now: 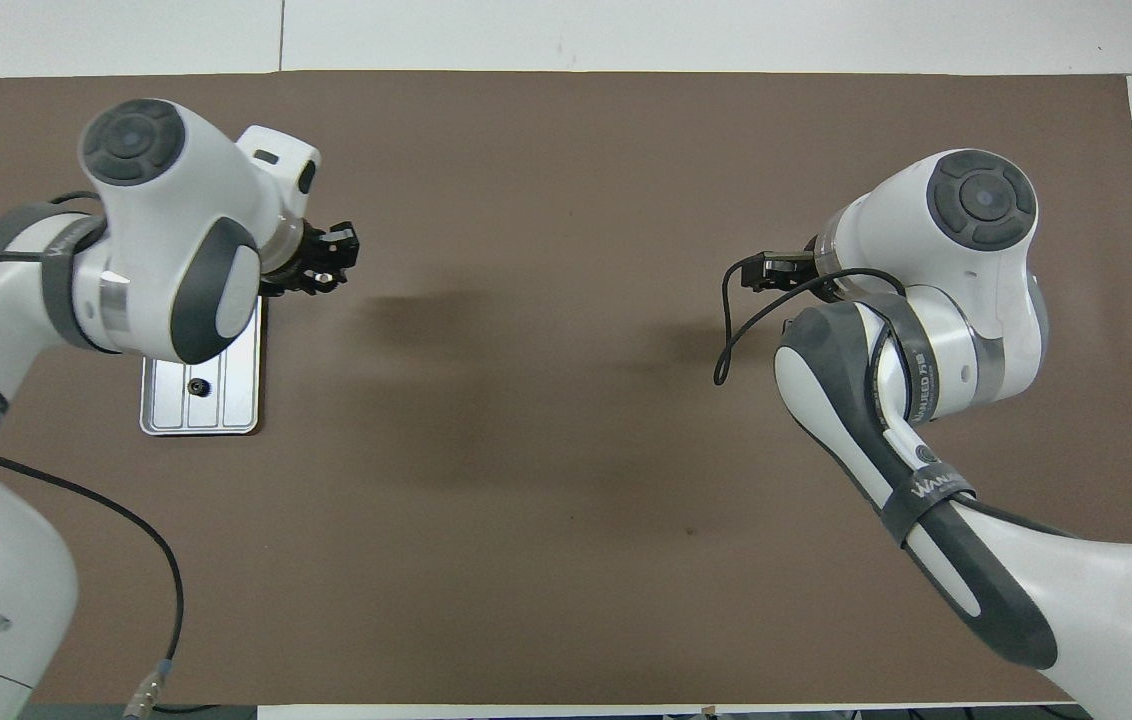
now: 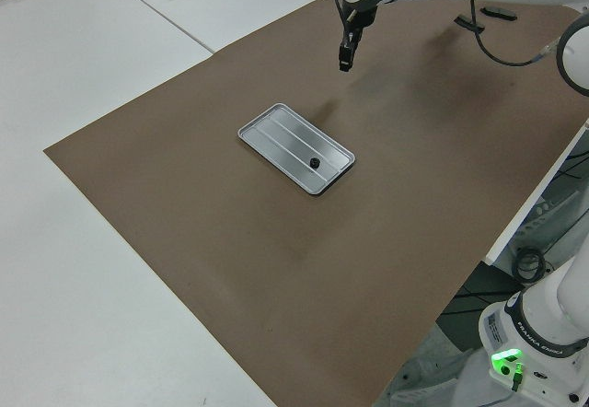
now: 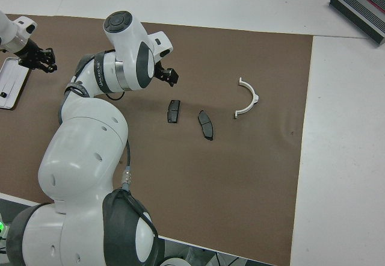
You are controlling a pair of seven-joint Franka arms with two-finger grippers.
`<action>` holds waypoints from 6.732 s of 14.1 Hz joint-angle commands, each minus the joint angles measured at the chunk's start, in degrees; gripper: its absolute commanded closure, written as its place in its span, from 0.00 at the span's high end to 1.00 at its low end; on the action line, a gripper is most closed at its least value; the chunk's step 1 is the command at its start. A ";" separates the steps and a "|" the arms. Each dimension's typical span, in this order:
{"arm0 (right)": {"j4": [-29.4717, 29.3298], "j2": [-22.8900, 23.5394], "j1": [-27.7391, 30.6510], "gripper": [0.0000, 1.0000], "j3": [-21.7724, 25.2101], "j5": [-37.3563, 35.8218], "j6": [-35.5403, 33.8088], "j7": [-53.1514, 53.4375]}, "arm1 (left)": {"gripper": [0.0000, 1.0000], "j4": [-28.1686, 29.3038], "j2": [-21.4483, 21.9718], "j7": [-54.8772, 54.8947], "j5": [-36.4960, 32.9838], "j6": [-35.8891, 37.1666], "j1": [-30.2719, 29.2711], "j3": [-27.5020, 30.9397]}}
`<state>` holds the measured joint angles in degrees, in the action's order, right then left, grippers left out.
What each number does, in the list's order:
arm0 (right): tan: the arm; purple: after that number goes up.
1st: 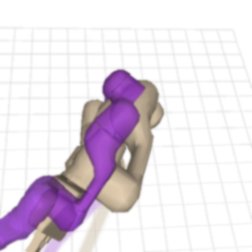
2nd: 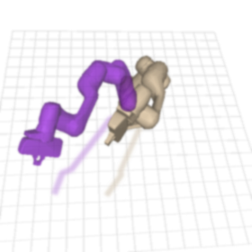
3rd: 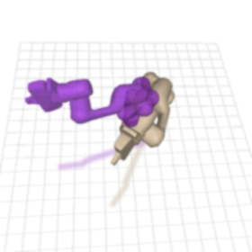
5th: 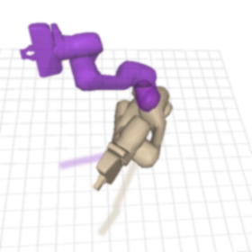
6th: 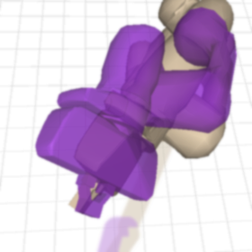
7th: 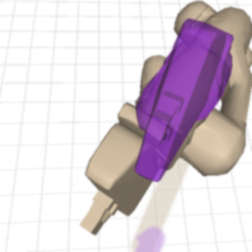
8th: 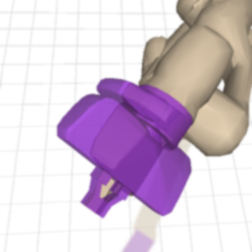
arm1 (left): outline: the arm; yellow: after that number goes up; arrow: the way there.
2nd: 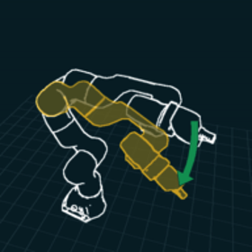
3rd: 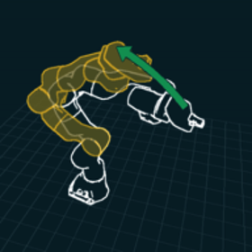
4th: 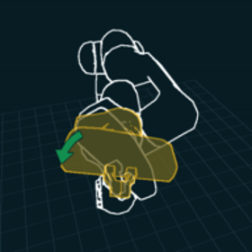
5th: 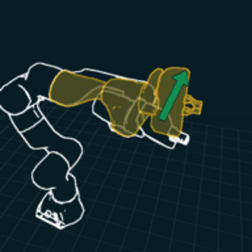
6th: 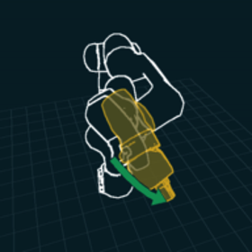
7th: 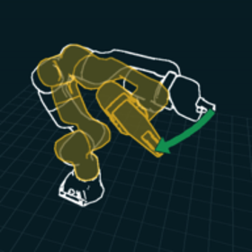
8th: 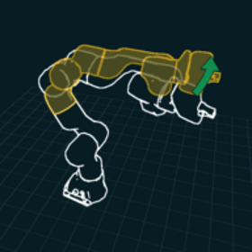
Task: Place bearing gear from tray to pile
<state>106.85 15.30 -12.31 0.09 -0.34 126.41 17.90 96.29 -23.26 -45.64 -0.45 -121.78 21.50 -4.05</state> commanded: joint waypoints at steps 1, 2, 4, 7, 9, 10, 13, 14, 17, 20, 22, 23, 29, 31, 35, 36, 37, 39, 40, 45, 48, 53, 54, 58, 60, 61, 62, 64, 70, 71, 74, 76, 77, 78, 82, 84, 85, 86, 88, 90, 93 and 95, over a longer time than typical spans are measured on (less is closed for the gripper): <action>-0.15 -0.09 0.53 1.00 -0.17 0.08 0.50 0.12 | 0.21 0.21 -3.01 -4.62 -0.16 -4.59 5.47 1.15; -0.15 -0.09 0.70 1.00 -0.17 0.08 0.50 0.03 | 0.21 2.31 -2.76 -5.07 -0.16 -5.91 6.01 1.15; -0.24 -0.09 0.79 1.00 -0.17 0.08 0.50 -0.14 | 0.22 5.56 -2.06 -5.07 -0.16 -8.02 6.45 1.15; -0.24 -0.09 0.79 1.00 -0.17 0.08 0.50 -0.23 | 0.23 8.74 -1.09 -5.16 -0.16 -10.49 6.54 1.15; -0.24 -0.09 0.79 1.00 -0.17 0.08 0.50 -0.06 | 0.85 8.39 -1.17 -5.24 -0.16 -10.06 6.54 1.15; -0.24 -0.09 0.44 1.00 -0.17 0.08 0.42 0.21 | 1.00 7.61 -1.09 -5.16 -0.34 -7.96 6.54 1.15; -0.50 -0.09 -0.43 1.00 -0.17 0.08 0.24 1.34 | 1.00 7.58 3.36 -3.24 -0.60 -0.93 3.92 1.15; -0.94 -0.09 -1.92 1.00 -0.17 0.08 -0.11 4.05 | 1.00 11.43 7.31 0.17 -0.60 -0.56 1.12 1.15; -4.26 0.52 -7.80 1.00 -0.17 -0.01 -2.73 16.08 | 1.00 24.53 17.44 21.22 -0.60 -0.47 -8.28 1.15; -12.78 4.90 -13.87 1.00 -0.17 0.08 -7.74 27.16 | 1.00 27.55 18.86 39.88 -0.51 -1.26 -17.95 1.15; -17.97 7.80 -17.99 1.00 -0.17 0.25 -10.56 30.78 | 1.00 28.60 18.95 44.74 -0.60 -2.92 -22.09 1.15; -20.34 9.12 -19.67 1.00 -0.17 0.17 -11.61 31.66 | 1.00 29.30 18.87 45.72 -0.51 -4.50 -23.68 1.15; -41.61 28.45 -27.24 1.00 0.18 -1.76 -14.52 43.53 | 0.51 32.03 17.02 44.24 -0.51 -9.70 -25.89 1.15; -44.44 31.10 -27.86 1.00 0.27 -1.85 -14.61 44.06 | 0.50 32.12 16.06 43.01 -0.51 -11.80 -25.89 1.15; -52.27 38.04 -29.70 0.99 1.32 -2.29 -16.11 45.03 | 0.50 32.82 14.47 42.74 -0.51 -13.92 -25.89 1.15; -52.10 38.49 -30.14 0.99 1.32 -2.64 -15.85 45.12 | 0.50 32.82 14.47 42.05 -0.51 -14.01 -25.89 1.15; -52.10 39.53 -30.67 0.98 1.50 -3.60 -15.76 45.12 | 0.50 32.82 14.38 41.26 -0.51 -14.01 -25.63 1.15; -52.10 39.98 -30.67 0.94 1.67 -4.84 -15.84 45.12 | 0.25 32.82 14.38 41.34 -0.51 -14.01 -25.45 1.15; -52.10 40.07 -30.67 0.93 1.67 -5.10 -15.76 45.12 | 0.10 32.74 14.38 41.34 -0.51 -13.75 -25.45 1.15; -52.10 40.07 -30.06 0.85 1.67 -5.11 -16.02 45.12 | 0.00 26.26 15.08 41.51 -0.25 -4.37 -25.80 1.15; -52.01 40.16 -30.06 0.72 1.58 -5.02 -14.53 46.87 | 0.02 23.42 14.91 41.25 0.01 -1.61 -25.71 1.15; -52.01 40.16 -30.06 0.00 1.50 -4.93 -13.56 46.97 | 0.02 23.42 15.17 40.02 0.01 -1.26 -25.19 1.06; -51.92 40.16 -30.06 0.00 1.50 -4.84 -13.21 46.97 | 0.02 23.33 15.17 39.67 -0.07 -1.26 -25.10 1.06; -52.09 38.85 -27.00 0.00 0.71 -4.58 -17.05 44.17 | 0.02 22.37 15.00 38.18 0.01 -0.74 -24.84 0.97; -52.18 33.69 -22.61 0.00 -0.08 -4.23 -25.21 33.31 | 0.02 20.88 14.47 35.90 0.01 -0.65 -24.66 0.62; -52.18 31.13 -19.63 0.00 -0.43 -4.05 -28.73 27.95 | 0.02 20.18 14.30 35.10 0.88 -0.56 -23.70 0.62; -52.27 28.67 -16.47 0.00 -1.31 -3.62 -33.37 22.59 | 0.02 19.04 14.12 34.31 2.28 -0.47 -22.13 0.71; -52.18 24.62 -9.52 0.00 -2.81 -3.52 -39.02 8.89 | 0.02 16.40 12.98 25.23 3.18 -0.56 -15.38 0.80; -41.68 21.10 5.26 0.00 -2.72 -3.35 -29.15 -15.32 | 0.02 -0.28 0.00 0.23 2.65 0.76 3.53 1.15; -37.81 20.57 6.49 0.00 -2.72 -3.26 -25.11 -16.57 | 0.02 -0.66 -1.60 -1.54 2.48 -0.11 5.47 1.15; -29.79 20.38 9.13 0.00 -2.72 -3.52 -14.74 -20.08 | 0.04 3.54 -2.32 -2.52 1.16 -6.26 6.10 1.15; -25.48 20.47 10.19 0.00 -2.72 -3.96 -8.23 -22.37 | 0.05 5.05 -2.14 -2.52 1.16 -8.11 6.10 1.15; -24.51 20.56 10.37 0.00 -2.72 -4.05 -6.63 -22.47 | 0.05 5.14 -2.23 -2.61 1.16 -8.29 6.10 1.15; -24.32 20.91 10.46 0.00 -2.72 -4.05 -5.66 -22.55 | 0.06 5.75 -2.14 -2.61 1.16 -8.90 6.10 1.15; -20.55 21.70 10.72 0.00 -2.72 -3.96 0.94 -22.64 | 0.36 7.42 -2.05 -2.87 1.16 -11.11 6.19 1.15; -20.37 21.62 10.64 0.00 -2.72 -3.79 0.86 -22.56 | 1.00 6.72 -1.88 -3.14 1.07 -9.18 6.28 2.11; -20.45 21.53 10.64 0.00 -2.72 -3.79 0.77 -22.47 | 1.00 6.03 -1.79 -3.14 1.07 -7.96 6.28 2.55; -20.37 21.53 10.64 0.61 -2.72 -3.79 0.86 -22.29 | 1.00 5.93 -1.01 -3.14 0.98 -6.72 5.76 3.34; -20.37 21.00 9.85 1.00 -2.72 -3.70 0.42 -22.03 | 1.00 6.72 3.90 -2.00 0.98 -2.69 3.13 5.01; -20.80 19.52 9.23 1.00 -2.63 -3.96 -3.08 -20.55 | 1.00 6.81 9.09 4.46 0.98 2.40 -3.36 5.02; -23.52 16.35 3.63 1.00 -2.72 -3.44 -12.29 -10.65 | 1.00 6.19 13.93 19.68 1.16 8.65 -12.86 5.02; -26.85 15.90 -2.95 1.00 -2.90 -2.91 -16.79 4.87 | 1.00 6.19 16.57 26.45 1.16 13.30 -16.30 5.10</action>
<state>82.21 32.52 -9.37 -2.83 -3.65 113.69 10.75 100.88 -9.51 -24.26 1.09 -111.81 7.38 1.78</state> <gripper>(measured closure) 0.000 0.000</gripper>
